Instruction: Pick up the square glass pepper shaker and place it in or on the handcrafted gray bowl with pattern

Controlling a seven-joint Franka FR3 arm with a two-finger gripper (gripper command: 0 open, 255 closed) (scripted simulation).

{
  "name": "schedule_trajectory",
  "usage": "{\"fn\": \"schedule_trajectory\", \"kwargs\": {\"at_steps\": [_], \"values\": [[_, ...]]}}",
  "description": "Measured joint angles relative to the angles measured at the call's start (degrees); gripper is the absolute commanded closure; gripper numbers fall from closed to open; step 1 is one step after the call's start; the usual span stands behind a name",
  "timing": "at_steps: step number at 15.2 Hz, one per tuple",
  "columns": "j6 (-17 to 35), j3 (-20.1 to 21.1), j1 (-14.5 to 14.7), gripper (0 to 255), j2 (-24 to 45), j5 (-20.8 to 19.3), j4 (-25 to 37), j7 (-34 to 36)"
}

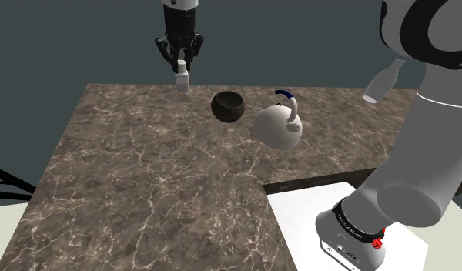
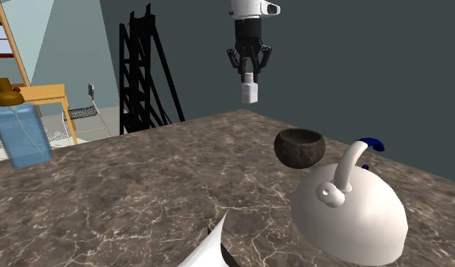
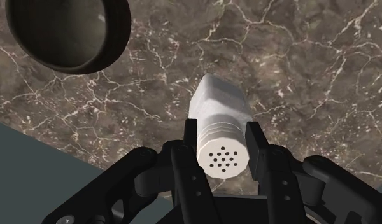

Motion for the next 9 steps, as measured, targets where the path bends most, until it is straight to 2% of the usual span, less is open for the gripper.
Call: {"fn": "schedule_trajectory", "kwargs": {"at_steps": [2, 4, 9], "values": [[-1.33, 0.06, 0.23, 255, 0.2, -0.05, 1.52, 0.01], [-1.77, -0.21, -0.97, 255, -1.27, 0.63, 0.7, -1.49], [-0.21, -1.81, -6.07, 255, -9.05, 3.92, -7.57, -7.77]]}}
